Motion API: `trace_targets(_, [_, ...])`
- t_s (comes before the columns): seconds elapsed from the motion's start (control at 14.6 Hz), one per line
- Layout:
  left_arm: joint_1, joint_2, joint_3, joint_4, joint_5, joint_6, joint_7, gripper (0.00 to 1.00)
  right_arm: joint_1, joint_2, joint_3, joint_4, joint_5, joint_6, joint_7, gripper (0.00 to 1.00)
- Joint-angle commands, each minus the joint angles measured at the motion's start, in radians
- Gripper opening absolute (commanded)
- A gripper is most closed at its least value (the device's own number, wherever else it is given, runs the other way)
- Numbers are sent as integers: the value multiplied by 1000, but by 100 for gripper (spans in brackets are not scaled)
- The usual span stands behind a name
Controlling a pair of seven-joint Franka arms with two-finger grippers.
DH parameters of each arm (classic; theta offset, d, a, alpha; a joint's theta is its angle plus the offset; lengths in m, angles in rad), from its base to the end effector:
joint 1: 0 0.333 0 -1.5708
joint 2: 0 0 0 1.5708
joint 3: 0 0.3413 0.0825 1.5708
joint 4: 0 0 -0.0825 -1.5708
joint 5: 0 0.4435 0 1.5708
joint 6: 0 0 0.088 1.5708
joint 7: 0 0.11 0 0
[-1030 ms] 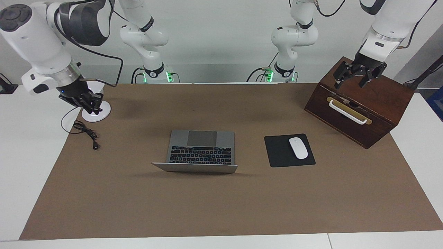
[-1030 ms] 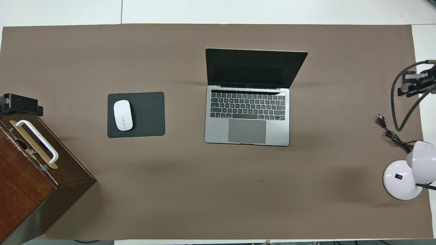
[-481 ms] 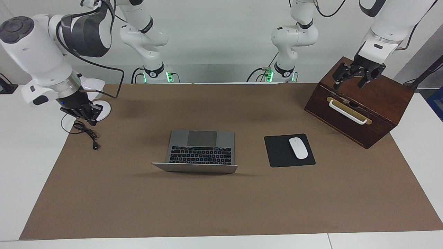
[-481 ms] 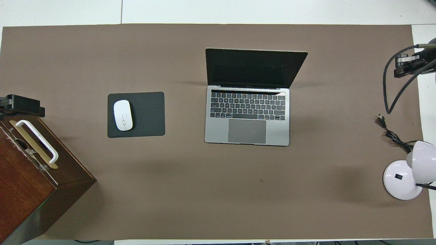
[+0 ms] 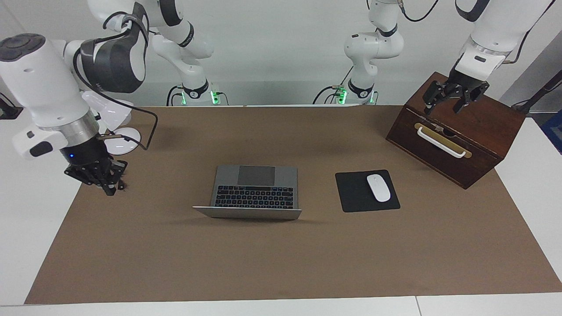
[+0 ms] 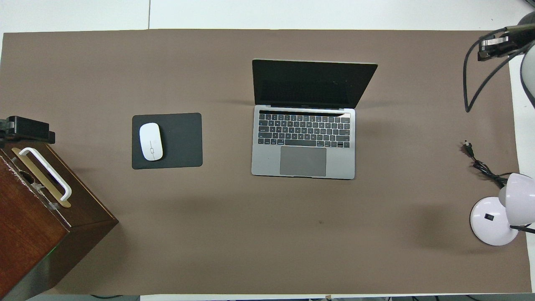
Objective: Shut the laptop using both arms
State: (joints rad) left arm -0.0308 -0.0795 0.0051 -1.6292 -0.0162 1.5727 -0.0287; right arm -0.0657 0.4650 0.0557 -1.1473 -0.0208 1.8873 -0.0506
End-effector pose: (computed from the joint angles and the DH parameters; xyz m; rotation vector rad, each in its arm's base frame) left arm 0.5871 -0.0167 0.6637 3.1242 0.0044 0.0352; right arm 0.7875 -0.0204 0.5835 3.1065 0.0543 0.4309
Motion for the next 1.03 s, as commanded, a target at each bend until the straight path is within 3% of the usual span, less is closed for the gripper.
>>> trace_targets(0.0, [11, -19, -4, -28, 15, 27, -13, 0, 19, 93, 22, 92, -10, 73, -12, 0])
trace_targets(0.41, [11, -16, 3, -28, 9, 58, -14, 0, 133, 196, 16, 119, -22, 223, 105, 0])
trace_targets(0.55, [8, -11, 3, -28, 9, 105, -14, 0, 170, 236, 16, 162, -30, 222, 141, 0])
trace_targets(0.96, [-27, -6, -7, -50, 1, 251, 16, 0, 319, 254, -63, 166, -102, 213, 259, 0])
